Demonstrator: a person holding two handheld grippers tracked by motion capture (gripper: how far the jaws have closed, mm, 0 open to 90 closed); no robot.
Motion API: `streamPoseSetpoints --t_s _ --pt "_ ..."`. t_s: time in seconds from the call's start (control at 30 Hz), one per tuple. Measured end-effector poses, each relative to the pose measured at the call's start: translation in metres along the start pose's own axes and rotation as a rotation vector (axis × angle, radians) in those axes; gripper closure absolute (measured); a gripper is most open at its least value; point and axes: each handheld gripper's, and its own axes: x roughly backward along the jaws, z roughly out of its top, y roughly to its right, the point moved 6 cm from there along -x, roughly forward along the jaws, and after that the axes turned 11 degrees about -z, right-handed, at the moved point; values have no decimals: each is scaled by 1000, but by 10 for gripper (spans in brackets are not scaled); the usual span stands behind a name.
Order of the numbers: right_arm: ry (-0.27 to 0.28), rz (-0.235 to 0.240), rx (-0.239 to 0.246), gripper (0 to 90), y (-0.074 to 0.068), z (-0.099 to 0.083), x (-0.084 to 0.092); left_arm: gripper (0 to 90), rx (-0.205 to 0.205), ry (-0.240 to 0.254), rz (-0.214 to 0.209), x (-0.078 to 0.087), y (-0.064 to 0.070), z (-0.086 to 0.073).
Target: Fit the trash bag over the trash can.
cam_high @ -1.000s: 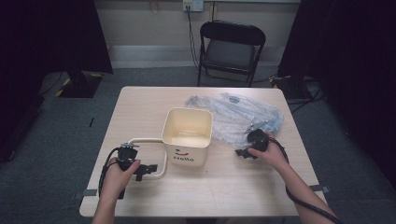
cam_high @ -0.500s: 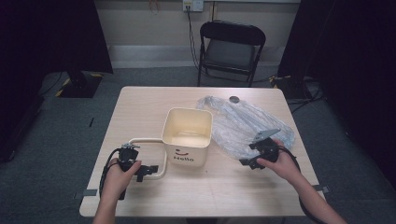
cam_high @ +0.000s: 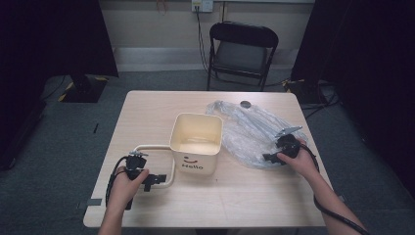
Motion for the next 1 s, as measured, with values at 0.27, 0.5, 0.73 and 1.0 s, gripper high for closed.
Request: streamPoseSetpoints --t_s 0.27,0.5,0.73,1.0 --pt "25 46 29 147 -29 -9 15 165 3 -6 -3 -1 1 -2" --pt "43 42 26 142 -21 -13 33 166 8 -4 1 -2 0 -2" --pt "25 40 -14 133 -14 -28 24 165 11 -14 1 -5 -1 -2" --pt "48 -16 -43 158 -20 -27 22 166 10 -23 1 -7 -1 -4"
